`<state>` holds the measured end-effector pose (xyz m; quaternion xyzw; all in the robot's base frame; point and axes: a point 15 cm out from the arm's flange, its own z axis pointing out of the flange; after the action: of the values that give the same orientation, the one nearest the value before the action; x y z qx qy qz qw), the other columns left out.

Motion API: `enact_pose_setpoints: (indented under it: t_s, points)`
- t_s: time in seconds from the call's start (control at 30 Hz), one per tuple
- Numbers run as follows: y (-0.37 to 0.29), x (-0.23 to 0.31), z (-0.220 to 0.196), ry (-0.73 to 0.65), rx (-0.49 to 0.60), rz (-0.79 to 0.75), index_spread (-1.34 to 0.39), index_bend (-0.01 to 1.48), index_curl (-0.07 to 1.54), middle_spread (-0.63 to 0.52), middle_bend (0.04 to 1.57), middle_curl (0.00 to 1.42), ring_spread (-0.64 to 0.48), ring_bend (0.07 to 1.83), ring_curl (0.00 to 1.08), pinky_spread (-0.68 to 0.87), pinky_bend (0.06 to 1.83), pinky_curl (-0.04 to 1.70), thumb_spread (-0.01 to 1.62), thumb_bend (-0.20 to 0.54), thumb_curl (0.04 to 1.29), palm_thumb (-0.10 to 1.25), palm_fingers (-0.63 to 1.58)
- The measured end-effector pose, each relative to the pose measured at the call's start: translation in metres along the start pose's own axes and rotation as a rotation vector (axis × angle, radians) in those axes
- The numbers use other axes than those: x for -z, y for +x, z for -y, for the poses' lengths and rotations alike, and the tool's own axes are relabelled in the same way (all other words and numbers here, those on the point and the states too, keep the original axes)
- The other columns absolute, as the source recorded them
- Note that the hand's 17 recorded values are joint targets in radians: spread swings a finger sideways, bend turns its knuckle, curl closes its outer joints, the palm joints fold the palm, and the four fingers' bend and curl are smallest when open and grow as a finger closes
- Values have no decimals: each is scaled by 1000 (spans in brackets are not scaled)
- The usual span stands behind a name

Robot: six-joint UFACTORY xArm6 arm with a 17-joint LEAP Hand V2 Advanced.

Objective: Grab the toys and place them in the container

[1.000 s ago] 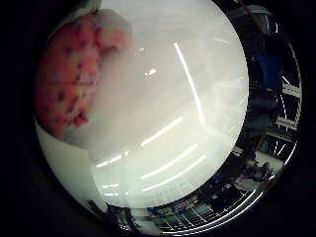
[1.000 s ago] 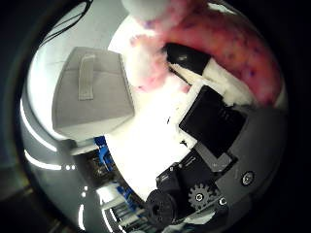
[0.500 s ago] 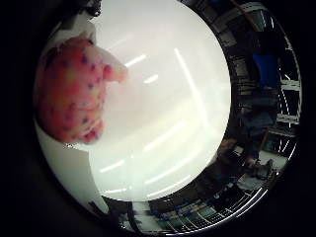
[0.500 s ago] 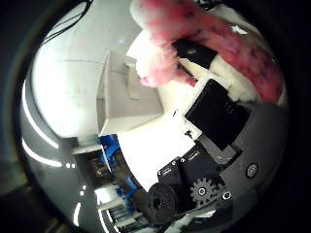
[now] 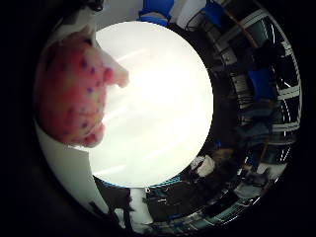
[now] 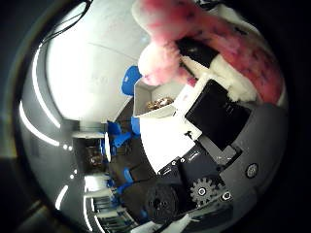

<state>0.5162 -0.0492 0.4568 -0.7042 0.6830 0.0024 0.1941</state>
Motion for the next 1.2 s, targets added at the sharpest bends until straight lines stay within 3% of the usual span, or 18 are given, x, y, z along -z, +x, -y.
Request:
enact_pose_setpoints:
  t_s: [0.33,0.57,0.87,1.0,1.1,1.2]
  points:
    - [-98,-2,39,136,145,70,-208,1113,787,-124,1356,692,-175,1481,597,-212,1237,877,1070,-12,671,1066,1159]
    - [-146,-53,82,211,210,90,-206,1114,786,-124,1352,692,-174,1482,596,-219,1206,920,1060,-12,685,1072,1164]
    - [-160,-124,104,206,222,89,-205,1114,783,-124,1350,692,-174,1482,593,-228,1179,962,1040,-17,694,1044,1167]
    - [-150,-149,120,238,211,74,-206,1102,778,-123,1345,689,-175,1477,590,-240,1157,956,1046,-29,677,962,1173]
    - [-143,-160,129,259,208,62,-219,1001,750,-134,1290,657,-185,1443,564,-296,1096,881,1015,-39,655,881,1169]
    - [-138,-168,128,245,229,55,-280,731,689,-174,1175,597,-215,1354,503,-479,980,732,937,-36,641,812,1079]
